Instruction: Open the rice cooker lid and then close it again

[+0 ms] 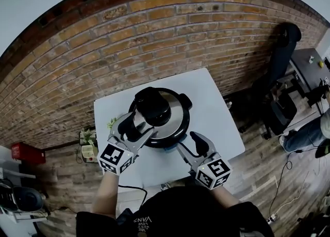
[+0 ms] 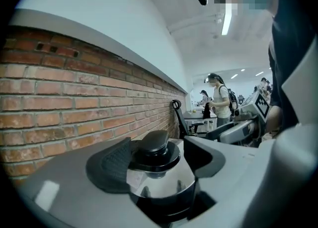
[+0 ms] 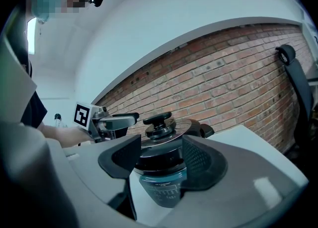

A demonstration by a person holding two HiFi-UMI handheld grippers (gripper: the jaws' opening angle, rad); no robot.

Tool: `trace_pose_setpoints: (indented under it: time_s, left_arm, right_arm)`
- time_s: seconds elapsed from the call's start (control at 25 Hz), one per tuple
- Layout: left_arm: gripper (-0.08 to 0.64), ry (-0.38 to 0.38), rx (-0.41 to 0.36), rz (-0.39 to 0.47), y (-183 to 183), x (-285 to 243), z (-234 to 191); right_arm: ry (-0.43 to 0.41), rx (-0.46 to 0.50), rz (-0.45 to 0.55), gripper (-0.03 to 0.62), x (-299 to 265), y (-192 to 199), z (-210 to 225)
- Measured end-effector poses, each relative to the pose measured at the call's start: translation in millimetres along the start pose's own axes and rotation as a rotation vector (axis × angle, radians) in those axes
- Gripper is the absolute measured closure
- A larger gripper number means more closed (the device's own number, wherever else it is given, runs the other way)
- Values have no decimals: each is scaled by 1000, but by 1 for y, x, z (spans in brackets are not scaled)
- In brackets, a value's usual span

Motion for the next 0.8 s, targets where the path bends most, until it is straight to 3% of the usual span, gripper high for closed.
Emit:
trace_pose_setpoints:
  time_s: [0.24, 0.48, 0.64, 0.8]
  left_arm:
    - [242, 106, -90, -103, -4, -31, -3]
    - [239, 204, -123, -188, -7, -57, -5]
    - [239, 261, -123, -239, -5, -73, -7]
    - [239, 311, -171, -310, 2, -87, -6]
  right_arm:
    - [-57, 18, -23, 342, -11, -12, 16]
    - [-92, 9, -28, 342, -17, -15, 25]
    - [-96, -6, -25, 342, -19, -16, 28]
    - [-81, -16, -24, 342, -17, -15, 35]
Point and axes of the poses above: the fingertips, and each gripper's own axes: x backward along the fingers, z to its right, y out of its underside, the point moved 5 cm from there along x, backward along the fingers, and after that the axes turned 2 degrees about -z, right-handed, at the moved point
